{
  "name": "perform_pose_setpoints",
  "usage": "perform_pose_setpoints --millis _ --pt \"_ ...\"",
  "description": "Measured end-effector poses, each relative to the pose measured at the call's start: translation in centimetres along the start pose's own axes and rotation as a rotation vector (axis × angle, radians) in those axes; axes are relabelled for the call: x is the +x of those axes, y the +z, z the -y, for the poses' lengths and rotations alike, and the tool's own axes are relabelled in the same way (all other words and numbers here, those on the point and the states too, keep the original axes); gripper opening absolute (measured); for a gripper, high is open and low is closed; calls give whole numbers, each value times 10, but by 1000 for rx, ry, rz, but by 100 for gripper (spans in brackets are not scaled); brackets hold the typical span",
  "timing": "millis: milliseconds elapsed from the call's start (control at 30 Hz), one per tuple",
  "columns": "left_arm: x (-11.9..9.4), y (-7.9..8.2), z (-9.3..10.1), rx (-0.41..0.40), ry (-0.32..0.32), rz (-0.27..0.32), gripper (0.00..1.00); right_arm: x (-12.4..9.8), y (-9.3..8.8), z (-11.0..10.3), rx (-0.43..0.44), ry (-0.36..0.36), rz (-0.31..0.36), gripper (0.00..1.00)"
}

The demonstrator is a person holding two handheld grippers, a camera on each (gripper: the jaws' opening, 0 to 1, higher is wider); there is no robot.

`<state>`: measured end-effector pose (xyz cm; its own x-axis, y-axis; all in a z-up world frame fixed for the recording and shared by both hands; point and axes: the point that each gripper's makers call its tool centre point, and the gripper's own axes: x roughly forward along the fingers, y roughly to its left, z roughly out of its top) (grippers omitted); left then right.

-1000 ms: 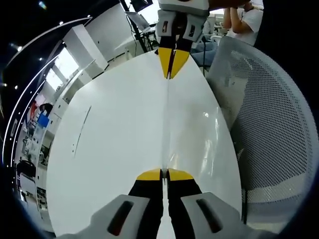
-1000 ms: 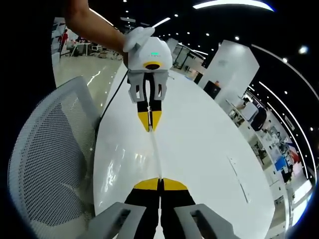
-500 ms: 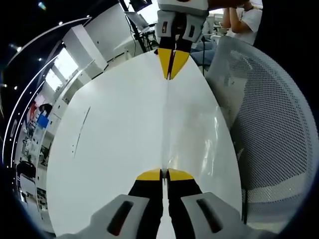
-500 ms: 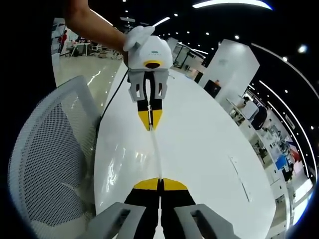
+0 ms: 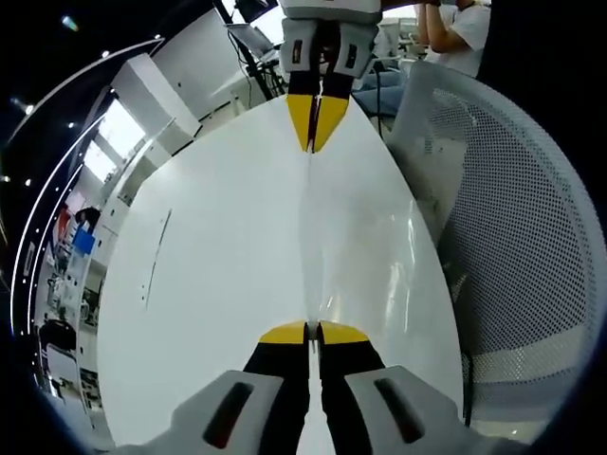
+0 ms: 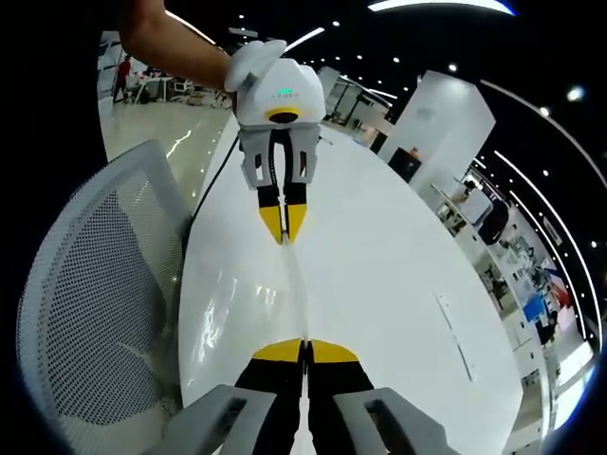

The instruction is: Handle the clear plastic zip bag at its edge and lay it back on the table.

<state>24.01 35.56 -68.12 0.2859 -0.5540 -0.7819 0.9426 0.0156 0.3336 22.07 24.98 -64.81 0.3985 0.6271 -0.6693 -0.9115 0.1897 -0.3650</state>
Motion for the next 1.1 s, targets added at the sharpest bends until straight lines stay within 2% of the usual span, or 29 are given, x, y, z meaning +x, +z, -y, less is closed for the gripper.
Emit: perform_pose_setpoints --millis 633,1100 --pt "3 6 7 15 0 -50 0 -12 16 10 132 -19 51 13" --pt "4 19 15 33 -1 -70 0 -9 23 9 159 -10 72 14"
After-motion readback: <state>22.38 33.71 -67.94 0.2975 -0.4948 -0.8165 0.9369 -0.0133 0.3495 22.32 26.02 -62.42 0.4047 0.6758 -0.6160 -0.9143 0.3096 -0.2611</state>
